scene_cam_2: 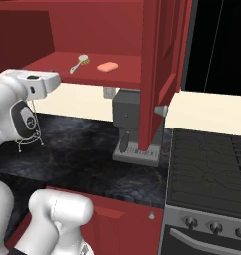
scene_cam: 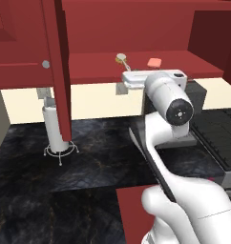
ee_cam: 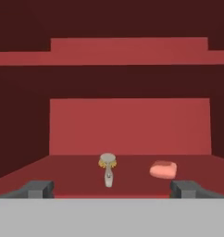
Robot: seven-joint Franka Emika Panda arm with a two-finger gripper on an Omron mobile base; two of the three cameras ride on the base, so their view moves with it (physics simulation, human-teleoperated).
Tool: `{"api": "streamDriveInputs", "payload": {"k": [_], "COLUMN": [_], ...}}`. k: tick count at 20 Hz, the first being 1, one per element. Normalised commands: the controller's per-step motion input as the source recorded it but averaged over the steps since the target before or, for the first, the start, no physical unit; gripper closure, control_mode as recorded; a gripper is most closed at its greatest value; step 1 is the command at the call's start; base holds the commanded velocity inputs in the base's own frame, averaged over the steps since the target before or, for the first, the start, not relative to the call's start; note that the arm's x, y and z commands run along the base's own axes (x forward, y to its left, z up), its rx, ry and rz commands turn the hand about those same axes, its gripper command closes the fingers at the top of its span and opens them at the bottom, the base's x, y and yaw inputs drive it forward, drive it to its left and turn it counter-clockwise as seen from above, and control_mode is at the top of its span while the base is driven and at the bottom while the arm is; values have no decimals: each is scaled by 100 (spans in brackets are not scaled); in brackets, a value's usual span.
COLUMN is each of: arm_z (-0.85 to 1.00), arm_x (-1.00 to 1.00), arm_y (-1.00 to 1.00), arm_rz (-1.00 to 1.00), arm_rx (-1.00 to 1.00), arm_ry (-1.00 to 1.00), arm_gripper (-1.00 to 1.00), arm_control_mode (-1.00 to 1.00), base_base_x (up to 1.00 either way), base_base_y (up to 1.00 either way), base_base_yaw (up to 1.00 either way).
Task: Pick up the dish brush and bar soap from the sink, and place them back in the cabinet, and close the cabinet doors.
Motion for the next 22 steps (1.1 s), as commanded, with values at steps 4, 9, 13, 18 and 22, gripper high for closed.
{"api": "streamDriveInputs", "payload": {"k": [4,9,13,18,22], "arm_z": [1,4,0,0,0], "arm_x": [-68,-55,-48,-51,-41], "arm_y": [6,14,22,24,31], "arm_rz": [0,0,0,0,2], "arm_rx": [0,0,0,0,0], "arm_ry": [0,0,0,0,0], "arm_gripper": [-100,-100,-100,-100,-100], "arm_control_mode": [-100,-100,-100,-100,-100], "base_base_x": [0,0,0,0,0], "base_base_y": [0,0,0,0,0], "base_base_yaw": [0,0,0,0,0]}}
